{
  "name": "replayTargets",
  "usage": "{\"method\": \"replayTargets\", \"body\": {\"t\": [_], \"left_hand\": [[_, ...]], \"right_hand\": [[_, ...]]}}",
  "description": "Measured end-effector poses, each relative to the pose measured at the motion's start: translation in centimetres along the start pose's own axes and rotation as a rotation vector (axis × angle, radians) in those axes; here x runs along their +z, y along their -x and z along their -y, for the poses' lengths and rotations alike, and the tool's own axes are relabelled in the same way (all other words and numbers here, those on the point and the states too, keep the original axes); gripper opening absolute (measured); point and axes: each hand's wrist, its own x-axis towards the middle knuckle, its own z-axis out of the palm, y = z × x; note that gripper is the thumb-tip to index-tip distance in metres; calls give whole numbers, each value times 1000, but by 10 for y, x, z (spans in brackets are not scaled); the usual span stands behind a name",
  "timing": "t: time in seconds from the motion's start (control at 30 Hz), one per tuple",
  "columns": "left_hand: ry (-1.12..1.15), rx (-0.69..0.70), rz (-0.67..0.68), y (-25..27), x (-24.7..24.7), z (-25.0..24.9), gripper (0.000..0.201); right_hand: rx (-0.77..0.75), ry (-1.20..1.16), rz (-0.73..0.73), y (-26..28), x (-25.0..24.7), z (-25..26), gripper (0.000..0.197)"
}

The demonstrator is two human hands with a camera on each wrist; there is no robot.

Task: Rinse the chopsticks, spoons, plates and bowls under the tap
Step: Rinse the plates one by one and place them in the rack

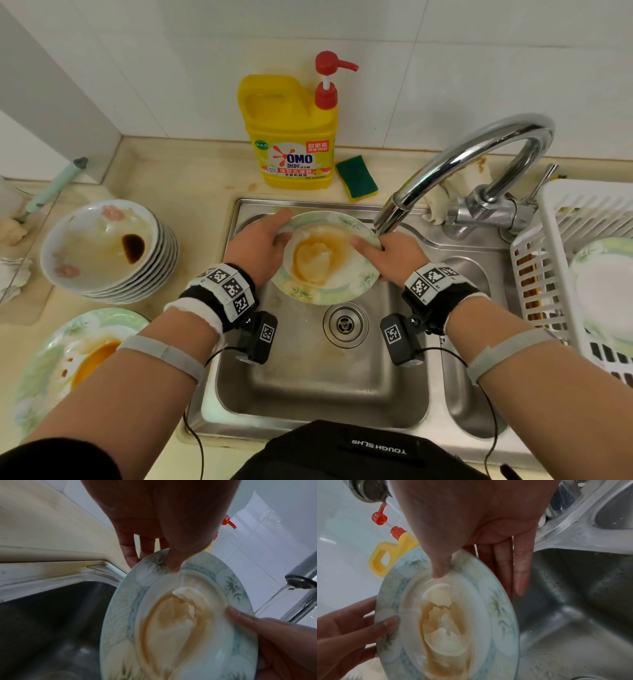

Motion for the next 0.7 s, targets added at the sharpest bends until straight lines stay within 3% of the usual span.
{"method": "replayTargets", "body": {"t": [0.07, 0.17, 0.37, 0.5, 0.7], "left_hand": [[-15, 1, 7, 0, 0, -1, 29], [-11, -1, 11, 0, 0, -1, 29], [-32, 6, -24, -1, 0, -1, 26], [-28, 21, -22, -2, 0, -3, 26], [-26, 39, -24, -3, 3, -8, 27]], "right_hand": [[3, 30, -1, 1, -2, 2, 91], [-17, 45, -11, 0, -1, 0, 86], [-47, 48, 91, 0, 1, -6, 43], [7, -80, 72, 2, 3, -4, 20], [21, -44, 5, 1, -3, 1, 68]]}}
